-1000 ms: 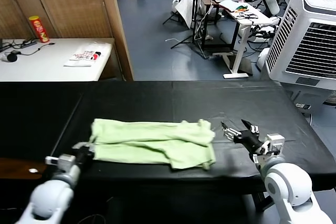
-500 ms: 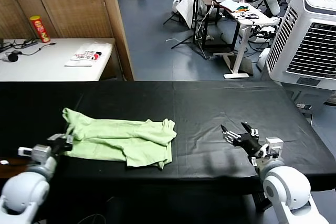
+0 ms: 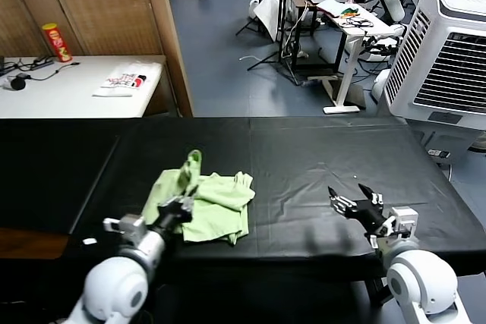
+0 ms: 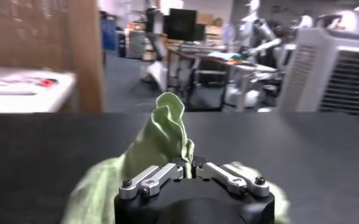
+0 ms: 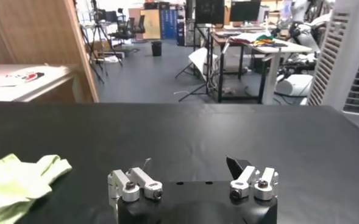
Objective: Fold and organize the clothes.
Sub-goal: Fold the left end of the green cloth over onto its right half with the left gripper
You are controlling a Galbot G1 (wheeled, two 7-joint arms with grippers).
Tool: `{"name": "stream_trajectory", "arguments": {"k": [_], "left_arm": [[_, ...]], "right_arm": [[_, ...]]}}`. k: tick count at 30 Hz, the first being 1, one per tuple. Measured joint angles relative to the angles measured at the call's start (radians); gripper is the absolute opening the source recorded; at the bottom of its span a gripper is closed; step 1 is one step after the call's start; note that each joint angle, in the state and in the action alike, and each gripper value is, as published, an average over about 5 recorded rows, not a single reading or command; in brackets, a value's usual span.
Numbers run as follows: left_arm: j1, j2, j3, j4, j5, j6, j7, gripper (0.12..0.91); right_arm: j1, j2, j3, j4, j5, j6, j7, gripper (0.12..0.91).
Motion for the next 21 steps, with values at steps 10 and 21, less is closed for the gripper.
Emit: {"name": "stream_trajectory", "arguments": {"k": [10, 21], "left_arm": [[-0.041, -0.073, 0.069, 0.061, 0.052, -0.021, 0.002, 0.18], [-0.032, -0.108, 0.09, 0.085, 0.069, -0.021, 0.002, 0.198]], "right_arm": [[-0.008, 0.016, -0.011, -0.002, -0.015, 0.002, -0.002, 0.798], [0.008, 0.022, -0.029, -0.026, -0.026, 0.003, -0.004, 0.798]]}}
